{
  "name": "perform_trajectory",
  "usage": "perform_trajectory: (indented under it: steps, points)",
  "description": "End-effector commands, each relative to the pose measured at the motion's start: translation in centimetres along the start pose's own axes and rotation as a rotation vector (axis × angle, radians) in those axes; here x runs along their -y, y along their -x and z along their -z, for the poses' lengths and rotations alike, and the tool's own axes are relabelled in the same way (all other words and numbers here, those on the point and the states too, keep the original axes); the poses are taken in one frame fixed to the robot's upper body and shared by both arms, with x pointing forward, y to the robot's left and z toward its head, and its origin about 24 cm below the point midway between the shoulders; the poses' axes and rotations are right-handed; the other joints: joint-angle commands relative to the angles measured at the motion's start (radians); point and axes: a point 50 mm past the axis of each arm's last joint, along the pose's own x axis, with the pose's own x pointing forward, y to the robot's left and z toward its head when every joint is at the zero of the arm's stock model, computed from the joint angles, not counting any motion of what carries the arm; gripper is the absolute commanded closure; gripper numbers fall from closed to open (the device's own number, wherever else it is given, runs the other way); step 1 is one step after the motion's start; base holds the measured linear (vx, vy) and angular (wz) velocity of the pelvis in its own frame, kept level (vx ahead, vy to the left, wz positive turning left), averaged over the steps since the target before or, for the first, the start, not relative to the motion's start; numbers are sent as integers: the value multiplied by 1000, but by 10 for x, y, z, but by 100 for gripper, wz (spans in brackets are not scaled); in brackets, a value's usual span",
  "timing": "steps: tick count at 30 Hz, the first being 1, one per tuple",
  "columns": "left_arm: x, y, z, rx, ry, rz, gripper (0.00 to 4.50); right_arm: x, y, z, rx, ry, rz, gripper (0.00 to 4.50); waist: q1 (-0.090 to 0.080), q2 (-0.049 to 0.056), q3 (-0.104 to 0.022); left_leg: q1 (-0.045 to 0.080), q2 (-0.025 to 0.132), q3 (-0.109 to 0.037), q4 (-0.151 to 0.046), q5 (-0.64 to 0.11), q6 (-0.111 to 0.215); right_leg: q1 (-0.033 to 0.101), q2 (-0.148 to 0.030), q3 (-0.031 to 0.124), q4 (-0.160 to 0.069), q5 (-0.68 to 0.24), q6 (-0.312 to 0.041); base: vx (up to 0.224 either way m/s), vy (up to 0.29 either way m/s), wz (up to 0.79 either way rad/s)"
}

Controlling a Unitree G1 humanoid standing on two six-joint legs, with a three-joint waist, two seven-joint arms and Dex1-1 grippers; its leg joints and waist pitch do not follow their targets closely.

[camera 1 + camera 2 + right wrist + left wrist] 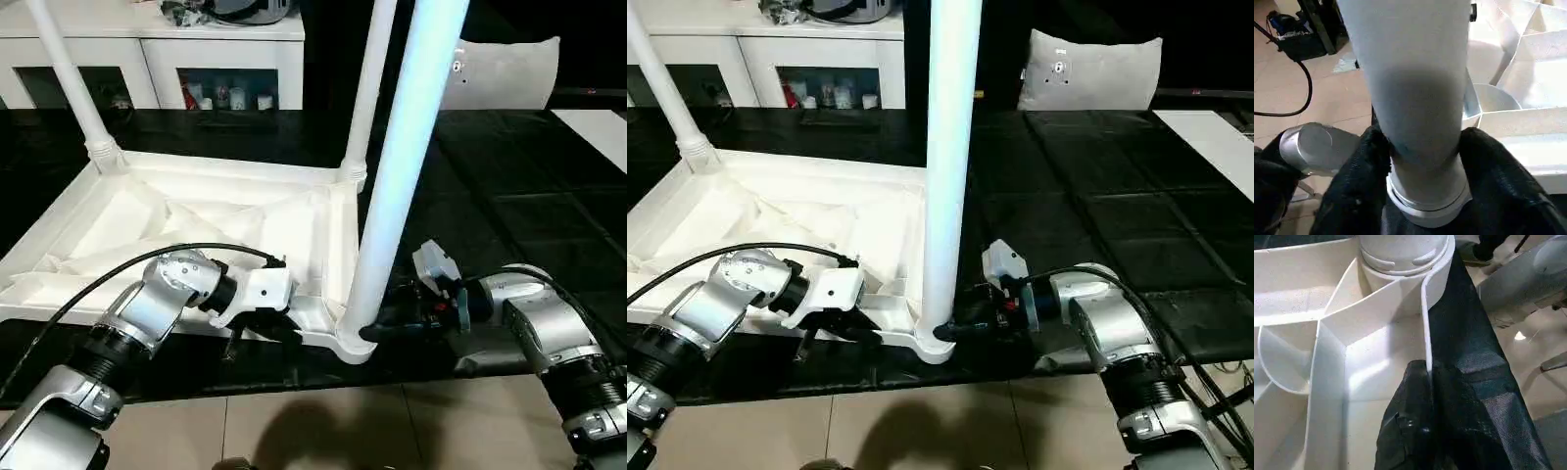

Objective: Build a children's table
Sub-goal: Rotate leg to tighten

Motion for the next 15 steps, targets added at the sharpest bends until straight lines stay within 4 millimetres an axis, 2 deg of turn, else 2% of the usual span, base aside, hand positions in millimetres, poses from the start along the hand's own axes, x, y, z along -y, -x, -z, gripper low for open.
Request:
perform_trajectory:
  steps: [1, 5, 6, 8, 9, 12, 14, 15]
  points:
    - [1, -5, -4, -34, -44, 59, 450, -4, -4, -2, 6, -12, -49, 248, -5, -3, -65, 4, 26, -3, -77, -259, 37, 50, -56, 50, -83, -445, -132, 0, 0, 0]
    - [0, -4, -3, -24, -18, 42, 450, -5, -5, -2, 23, -32, -52, 257, -4, -4, -65, 3, 25, -3, -77, -253, 37, 50, -55, 50, -82, -445, -131, 0, 0, 0]
    - [-3, -6, -9, 52, 47, 4, 450, -6, -5, -2, 47, -49, -36, 257, -3, -4, -65, 3, 25, -3, -77, -250, 38, 50, -56, 50, -82, -445, -129, 0, 0, 0]
    - [-7, -7, -15, 99, 87, -35, 450, -7, -6, -2, 67, -60, -17, 259, -3, -2, -65, 4, 26, -2, -77, -247, 35, 50, -56, 51, -81, -441, -136, 0, 0, 0]
    - [-10, -9, -20, 134, 122, -71, 450, -6, -9, -2, 87, -65, 24, 259, -3, -5, -64, 5, 26, -1, -76, -249, 34, 48, -56, 51, -81, -447, -135, 0, 0, 0]
    - [-18, -18, -27, 154, 197, -182, 450, 2, -18, 0, 122, -120, 199, 259, -6, -4, -61, 7, 21, -3, -76, -264, 27, 45, -56, 48, -92, -498, -115, 0, 0, 0]
    - [-21, -22, -28, 150, 222, -219, 450, 9, -22, 2, 120, -144, 301, 259, -16, -7, -58, 5, 15, -6, -75, -271, 17, 45, -55, 42, -98, -551, -89, 0, 0, 0]
    - [-21, -24, -28, 148, 228, -232, 450, 12, -24, 3, 120, -151, 336, 259, -28, -8, -59, -5, 13, -9, -75, -275, 12, 51, -56, 36, -99, -584, -65, 0, 0, 0]
